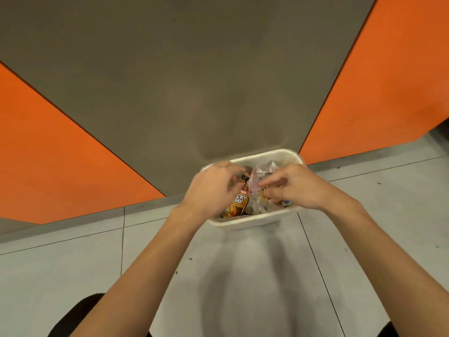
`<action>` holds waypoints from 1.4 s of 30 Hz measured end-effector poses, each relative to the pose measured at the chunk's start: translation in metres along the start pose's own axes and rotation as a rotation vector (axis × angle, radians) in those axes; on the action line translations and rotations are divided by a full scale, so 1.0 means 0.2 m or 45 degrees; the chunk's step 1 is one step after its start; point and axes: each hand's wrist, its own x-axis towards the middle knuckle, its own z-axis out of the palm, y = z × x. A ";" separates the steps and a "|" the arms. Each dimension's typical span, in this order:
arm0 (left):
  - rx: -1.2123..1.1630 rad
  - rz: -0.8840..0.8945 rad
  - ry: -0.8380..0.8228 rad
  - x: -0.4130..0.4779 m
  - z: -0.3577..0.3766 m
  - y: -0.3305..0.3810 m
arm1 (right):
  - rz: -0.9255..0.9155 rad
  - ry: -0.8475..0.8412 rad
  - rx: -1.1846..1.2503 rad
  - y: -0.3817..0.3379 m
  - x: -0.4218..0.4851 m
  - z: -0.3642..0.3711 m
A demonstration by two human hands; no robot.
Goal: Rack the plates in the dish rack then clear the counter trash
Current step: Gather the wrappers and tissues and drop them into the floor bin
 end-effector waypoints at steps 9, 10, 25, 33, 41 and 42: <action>-0.270 0.169 -0.103 0.05 0.20 0.09 | 0.098 -0.139 -0.088 0.06 -0.07 -0.04; -0.251 0.190 -0.121 0.06 0.22 0.09 | 0.097 -0.135 -0.087 0.06 -0.08 -0.04; -0.070 -0.056 -0.640 0.14 0.34 0.15 | 0.041 0.280 -0.176 0.11 -0.10 -0.13; -0.287 -0.472 -0.950 0.17 0.38 0.20 | 0.064 0.229 -0.159 0.14 -0.11 -0.14; 0.002 -0.313 -0.684 0.21 0.32 0.22 | 0.055 0.254 -0.105 0.14 -0.12 -0.16; 0.061 -0.278 -0.594 0.21 0.31 0.23 | 0.051 0.266 -0.102 0.14 -0.12 -0.16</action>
